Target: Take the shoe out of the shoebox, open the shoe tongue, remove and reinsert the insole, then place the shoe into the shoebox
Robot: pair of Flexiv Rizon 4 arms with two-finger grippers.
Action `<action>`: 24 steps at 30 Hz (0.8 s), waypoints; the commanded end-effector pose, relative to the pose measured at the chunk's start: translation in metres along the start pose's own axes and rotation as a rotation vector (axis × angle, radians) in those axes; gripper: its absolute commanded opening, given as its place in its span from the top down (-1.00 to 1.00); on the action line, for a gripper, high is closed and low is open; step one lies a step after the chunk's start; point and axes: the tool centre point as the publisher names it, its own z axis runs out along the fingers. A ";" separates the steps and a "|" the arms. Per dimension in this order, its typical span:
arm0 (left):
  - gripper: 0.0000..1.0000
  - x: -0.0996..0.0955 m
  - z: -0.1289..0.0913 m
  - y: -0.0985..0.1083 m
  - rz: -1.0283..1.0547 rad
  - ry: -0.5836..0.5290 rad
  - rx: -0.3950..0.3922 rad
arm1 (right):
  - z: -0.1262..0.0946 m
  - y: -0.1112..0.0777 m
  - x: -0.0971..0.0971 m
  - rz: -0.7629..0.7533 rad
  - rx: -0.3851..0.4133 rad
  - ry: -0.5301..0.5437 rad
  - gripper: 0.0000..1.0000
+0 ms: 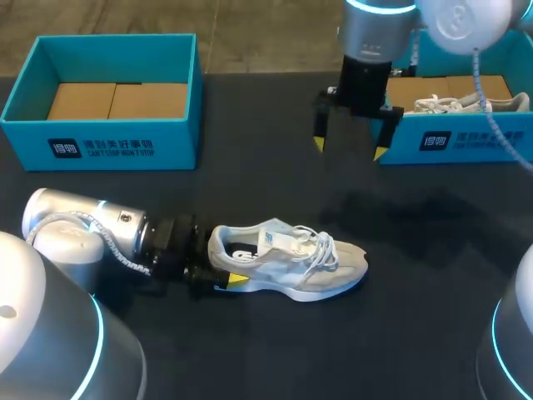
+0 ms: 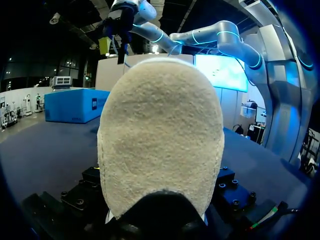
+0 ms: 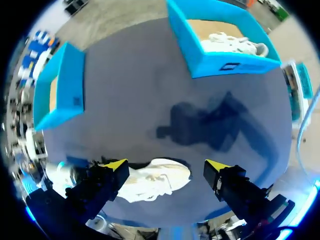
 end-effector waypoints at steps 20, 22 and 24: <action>1.00 0.000 0.001 0.003 -0.001 0.002 -0.003 | 0.020 -0.035 0.061 -0.039 -0.014 -0.053 -1.00; 1.00 0.000 0.001 0.003 -0.001 0.002 -0.003 | 0.024 -0.042 0.070 -0.038 -0.013 -0.057 -1.00; 1.00 0.000 0.001 0.003 -0.001 0.002 -0.003 | 0.026 -0.050 0.080 -0.046 -0.022 -0.063 -1.00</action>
